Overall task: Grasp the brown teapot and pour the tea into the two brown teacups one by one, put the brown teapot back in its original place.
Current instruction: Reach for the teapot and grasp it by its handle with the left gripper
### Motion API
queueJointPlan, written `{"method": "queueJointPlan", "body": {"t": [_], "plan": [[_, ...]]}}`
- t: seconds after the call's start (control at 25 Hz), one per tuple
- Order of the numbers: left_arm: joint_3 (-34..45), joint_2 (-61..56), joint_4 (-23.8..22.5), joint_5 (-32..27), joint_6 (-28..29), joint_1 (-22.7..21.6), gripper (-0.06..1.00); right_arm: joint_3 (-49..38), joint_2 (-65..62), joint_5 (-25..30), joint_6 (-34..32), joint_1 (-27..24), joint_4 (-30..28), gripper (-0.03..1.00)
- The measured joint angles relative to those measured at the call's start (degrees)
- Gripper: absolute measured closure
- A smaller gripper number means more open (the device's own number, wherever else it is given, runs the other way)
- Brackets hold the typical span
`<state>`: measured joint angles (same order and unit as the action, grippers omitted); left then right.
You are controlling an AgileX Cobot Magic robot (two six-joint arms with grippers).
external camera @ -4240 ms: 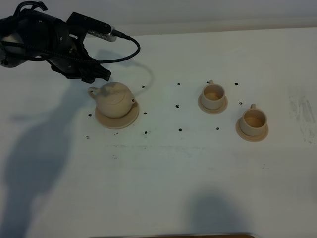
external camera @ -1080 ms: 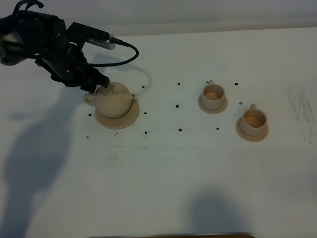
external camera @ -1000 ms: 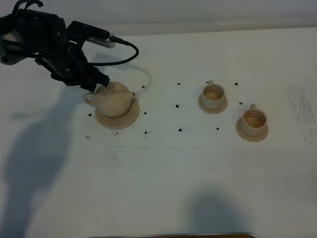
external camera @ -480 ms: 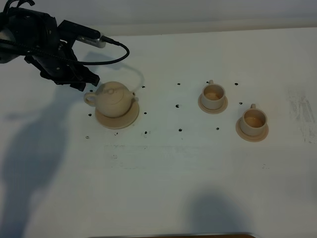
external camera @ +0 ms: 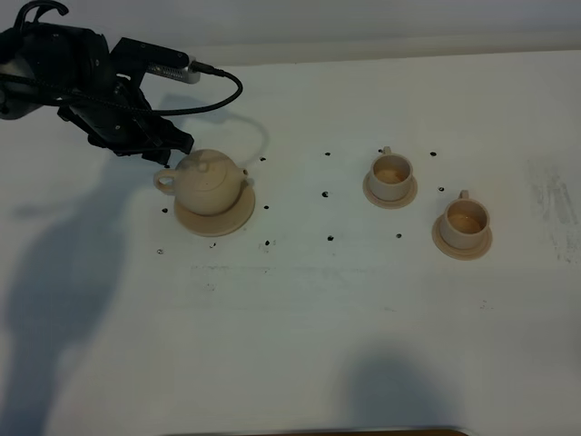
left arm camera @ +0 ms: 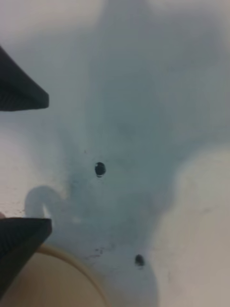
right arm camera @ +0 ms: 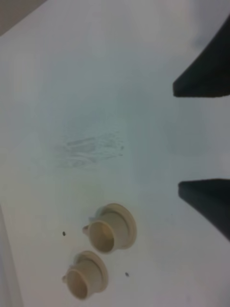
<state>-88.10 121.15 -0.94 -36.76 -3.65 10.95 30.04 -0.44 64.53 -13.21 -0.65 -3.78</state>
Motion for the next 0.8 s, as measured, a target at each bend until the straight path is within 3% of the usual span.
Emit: {"method": "queueJointPlan", "body": {"t": [0.8], "plan": [[-0.04, 0.0, 0.94, -6.42, 0.0, 0.0, 0.47, 0.0, 0.0, 0.0, 0.0, 0.0, 0.0, 0.56]]}}
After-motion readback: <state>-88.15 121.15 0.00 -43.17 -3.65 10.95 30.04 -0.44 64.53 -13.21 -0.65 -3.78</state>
